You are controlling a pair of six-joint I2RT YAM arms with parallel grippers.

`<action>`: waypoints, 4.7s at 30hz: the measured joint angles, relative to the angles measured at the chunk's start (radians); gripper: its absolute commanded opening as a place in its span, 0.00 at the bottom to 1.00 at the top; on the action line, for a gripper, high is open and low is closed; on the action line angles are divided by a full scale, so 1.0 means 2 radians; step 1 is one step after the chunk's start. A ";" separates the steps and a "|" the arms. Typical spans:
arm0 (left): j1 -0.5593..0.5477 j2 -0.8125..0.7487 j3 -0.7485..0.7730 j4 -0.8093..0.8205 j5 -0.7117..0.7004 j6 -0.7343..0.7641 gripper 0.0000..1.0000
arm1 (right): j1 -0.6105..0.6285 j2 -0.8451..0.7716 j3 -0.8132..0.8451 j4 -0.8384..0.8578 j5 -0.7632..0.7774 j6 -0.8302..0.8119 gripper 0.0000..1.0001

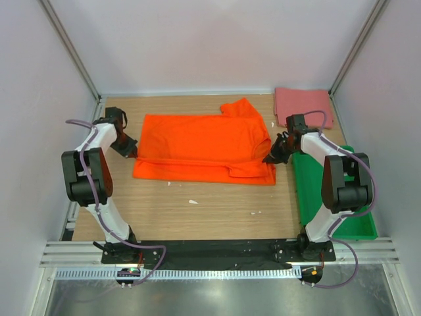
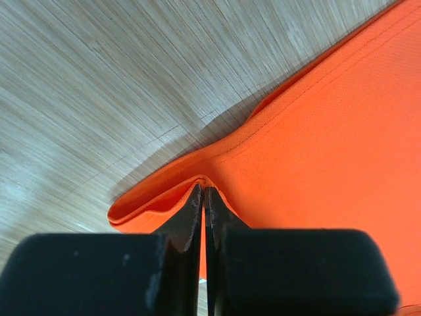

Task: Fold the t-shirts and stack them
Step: Fold the tshirt

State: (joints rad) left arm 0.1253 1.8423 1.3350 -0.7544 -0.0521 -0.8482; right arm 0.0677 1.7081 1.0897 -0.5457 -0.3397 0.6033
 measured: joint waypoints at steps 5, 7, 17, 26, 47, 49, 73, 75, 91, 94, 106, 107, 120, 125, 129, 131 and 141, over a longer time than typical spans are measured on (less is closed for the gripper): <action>0.000 -0.014 0.000 -0.001 0.000 0.000 0.00 | 0.000 0.000 0.007 -0.002 -0.004 0.002 0.01; 0.000 -0.014 0.004 -0.002 0.000 0.000 0.00 | 0.000 0.000 0.012 -0.005 -0.005 0.002 0.01; 0.000 -0.005 0.030 -0.003 0.000 0.000 0.00 | -0.005 0.003 0.025 -0.004 -0.006 0.002 0.01; 0.000 0.028 0.039 -0.003 0.001 0.000 0.00 | -0.006 0.045 0.042 0.000 -0.009 0.002 0.01; -0.013 -0.089 -0.006 0.021 0.001 0.067 0.30 | 0.011 0.062 0.147 -0.056 0.069 -0.054 0.52; -0.023 -0.133 -0.051 0.041 0.039 0.069 0.21 | 0.036 0.043 0.147 -0.060 0.070 -0.057 0.52; -0.006 -0.027 -0.125 0.093 0.130 0.084 0.11 | 0.189 0.136 0.077 0.048 -0.066 -0.010 0.08; -0.005 -0.036 -0.129 0.084 0.132 0.086 0.15 | 0.189 0.134 0.070 0.048 -0.071 -0.008 0.08; -0.004 0.030 -0.057 0.096 0.193 0.088 0.11 | 0.192 0.132 0.104 0.070 -0.085 0.032 0.11; 0.002 0.042 -0.059 0.098 0.208 0.086 0.11 | 0.193 0.151 0.122 0.086 -0.093 0.045 0.11; 0.004 0.047 -0.033 0.096 0.190 0.101 0.26 | 0.187 0.210 0.157 0.100 -0.105 0.051 0.10; 0.004 0.043 -0.033 0.095 0.186 0.104 0.27 | 0.187 0.210 0.157 0.100 -0.105 0.051 0.10; -0.019 -0.052 -0.089 0.099 0.204 0.104 0.20 | 0.179 0.227 0.179 0.114 -0.103 0.072 0.10; -0.039 -0.025 -0.100 0.105 0.217 0.098 0.18 | 0.175 0.237 0.189 0.117 -0.108 0.080 0.10; -0.025 -0.013 -0.100 0.112 0.213 0.099 0.18 | 0.175 0.237 0.189 0.115 -0.108 0.078 0.10; -0.008 -0.010 -0.100 0.114 0.212 0.099 0.17 | 0.175 0.237 0.189 0.114 -0.110 0.075 0.10; 0.022 -0.044 -0.093 0.119 0.209 0.100 0.39 | 0.171 0.210 0.202 0.075 -0.093 0.052 0.41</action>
State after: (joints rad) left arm 0.1699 1.7546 1.1492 -0.5167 0.3664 -0.6483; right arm 0.4088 2.1288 1.4933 -0.3965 -0.5255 0.7078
